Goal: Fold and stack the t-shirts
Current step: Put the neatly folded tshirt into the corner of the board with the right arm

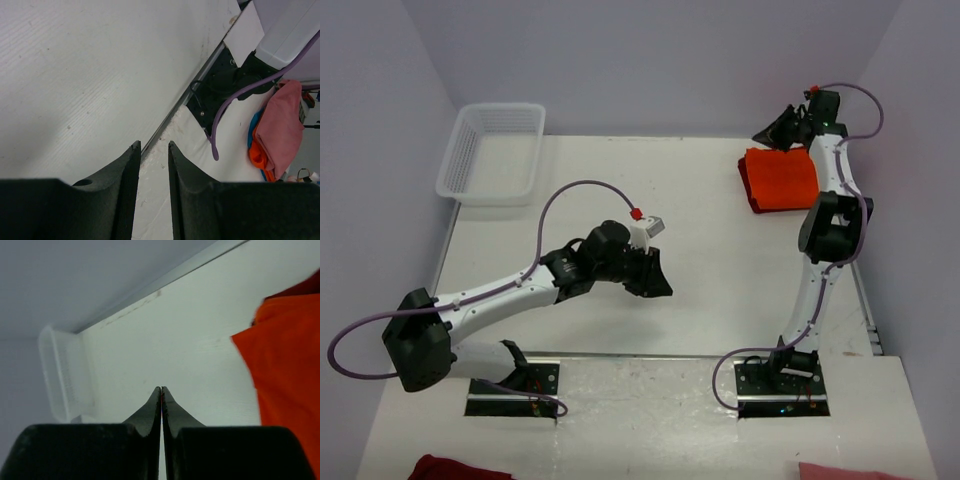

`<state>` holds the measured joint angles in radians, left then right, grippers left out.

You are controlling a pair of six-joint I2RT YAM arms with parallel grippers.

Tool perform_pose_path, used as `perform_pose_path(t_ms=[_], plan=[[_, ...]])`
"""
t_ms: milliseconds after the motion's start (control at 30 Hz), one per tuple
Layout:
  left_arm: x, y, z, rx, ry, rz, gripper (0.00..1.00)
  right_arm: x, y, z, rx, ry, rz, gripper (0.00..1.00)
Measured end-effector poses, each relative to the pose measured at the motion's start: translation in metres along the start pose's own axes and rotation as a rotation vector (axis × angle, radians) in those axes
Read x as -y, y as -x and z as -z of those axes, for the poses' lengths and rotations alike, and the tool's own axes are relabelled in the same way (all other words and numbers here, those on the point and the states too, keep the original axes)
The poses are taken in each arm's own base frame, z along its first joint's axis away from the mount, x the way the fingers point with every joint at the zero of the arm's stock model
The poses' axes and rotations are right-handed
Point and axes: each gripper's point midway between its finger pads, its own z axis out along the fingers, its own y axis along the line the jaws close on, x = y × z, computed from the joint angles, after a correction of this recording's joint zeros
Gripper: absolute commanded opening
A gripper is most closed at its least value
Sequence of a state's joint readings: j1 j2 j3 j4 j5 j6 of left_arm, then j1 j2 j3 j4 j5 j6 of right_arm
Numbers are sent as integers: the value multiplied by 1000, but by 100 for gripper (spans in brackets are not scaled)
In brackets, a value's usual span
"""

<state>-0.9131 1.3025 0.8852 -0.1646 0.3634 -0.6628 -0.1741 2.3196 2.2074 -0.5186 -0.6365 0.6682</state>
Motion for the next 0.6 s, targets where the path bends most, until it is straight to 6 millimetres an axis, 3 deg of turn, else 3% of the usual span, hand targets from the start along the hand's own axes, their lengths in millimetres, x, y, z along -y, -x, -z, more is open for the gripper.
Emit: perform_pose_path(t_ms=[100, 233, 300, 433, 600], plan=[[1, 1, 1, 4, -3, -2, 30, 51, -1, -3, 50, -218, -4, 0], [0, 0, 1, 2, -2, -1, 30, 135, -31, 6, 29, -544, -25, 0], [0, -2, 0, -2, -4, 0, 30, 161, -43, 16, 11, -660, -23, 0], [-1, -3, -3, -9, -10, 7, 30, 183, -48, 26, 12, -765, -2, 0], [0, -5, -4, -14, -17, 8, 30, 181, -46, 27, 11, -768, 18, 0]])
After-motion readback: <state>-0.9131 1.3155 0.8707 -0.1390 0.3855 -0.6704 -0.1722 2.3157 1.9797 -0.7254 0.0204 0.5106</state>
